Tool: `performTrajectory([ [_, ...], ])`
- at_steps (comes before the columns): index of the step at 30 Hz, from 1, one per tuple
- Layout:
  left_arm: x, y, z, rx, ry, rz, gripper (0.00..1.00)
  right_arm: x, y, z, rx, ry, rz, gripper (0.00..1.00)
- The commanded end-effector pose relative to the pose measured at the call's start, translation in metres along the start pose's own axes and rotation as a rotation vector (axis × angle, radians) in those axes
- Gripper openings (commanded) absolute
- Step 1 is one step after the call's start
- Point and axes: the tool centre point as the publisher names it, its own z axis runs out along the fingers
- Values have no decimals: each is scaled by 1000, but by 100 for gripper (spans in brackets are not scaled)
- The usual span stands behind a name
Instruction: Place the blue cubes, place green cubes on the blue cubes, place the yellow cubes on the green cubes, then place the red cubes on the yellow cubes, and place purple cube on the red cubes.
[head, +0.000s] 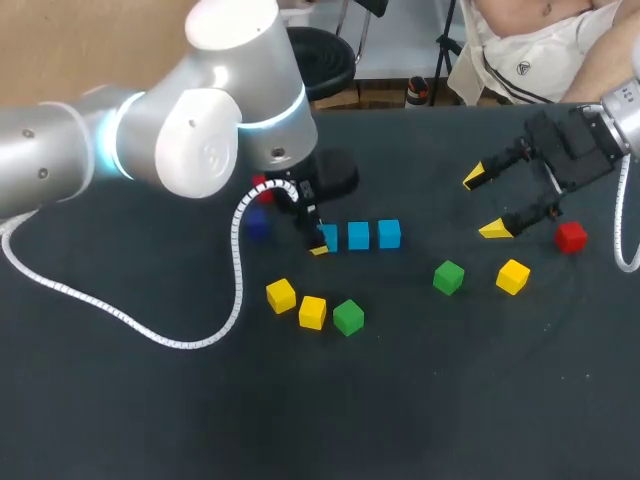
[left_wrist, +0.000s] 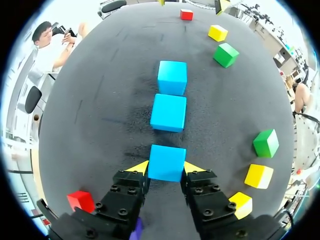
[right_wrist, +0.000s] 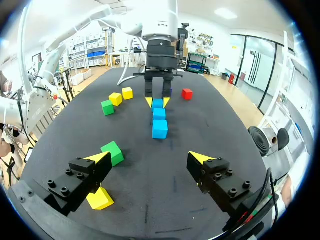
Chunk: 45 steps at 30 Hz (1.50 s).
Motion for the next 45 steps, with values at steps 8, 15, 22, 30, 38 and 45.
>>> performTrajectory([
  [8,0,6,2,1,4,-5,0,0,0,0,0,-1,-1,100],
  [15,0,7,4,6,-1,-11,0,0,0,0,0,-1,-1,100],
  [22,-2,5,3,15,-12,-7,65,0,0,0,0,-1,-1,100],
  [30,0,2,-13,4,-59,8,100,0,0,0,0,-1,-1,100],
  [38,1,14,-23,-14,-164,160,100,0,0,0,0,-1,-1,100],
  [45,-3,16,-18,-4,-143,180,74,0,0,0,0,-1,-1,100],
])
